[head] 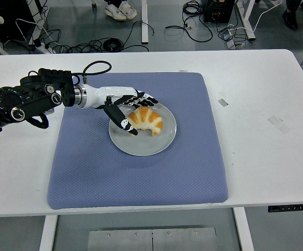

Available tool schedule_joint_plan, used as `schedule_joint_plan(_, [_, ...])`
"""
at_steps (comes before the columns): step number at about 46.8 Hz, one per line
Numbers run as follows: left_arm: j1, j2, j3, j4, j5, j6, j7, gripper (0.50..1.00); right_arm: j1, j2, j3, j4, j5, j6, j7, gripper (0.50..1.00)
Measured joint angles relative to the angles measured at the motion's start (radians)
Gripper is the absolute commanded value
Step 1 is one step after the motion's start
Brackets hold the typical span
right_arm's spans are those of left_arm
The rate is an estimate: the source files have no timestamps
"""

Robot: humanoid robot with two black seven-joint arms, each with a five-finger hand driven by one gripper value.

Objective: Place the bread on the table

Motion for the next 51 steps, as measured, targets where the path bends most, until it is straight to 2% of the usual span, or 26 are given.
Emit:
schedule_joint_plan(32, [0.022, -0.032, 0.000, 0.029, 0.000, 0.021, -0.001, 0.892, 0.000, 0.000, 0.000, -0.003, 0.000, 0.000, 0.000, 1.000])
schedule_joint_plan(51, [0.023, -0.032, 0.001, 0.038, 0.000, 0.021, -0.001, 0.834, 0.000, 0.000, 0.000, -0.006, 0.000, -0.001, 0.000, 1.000])
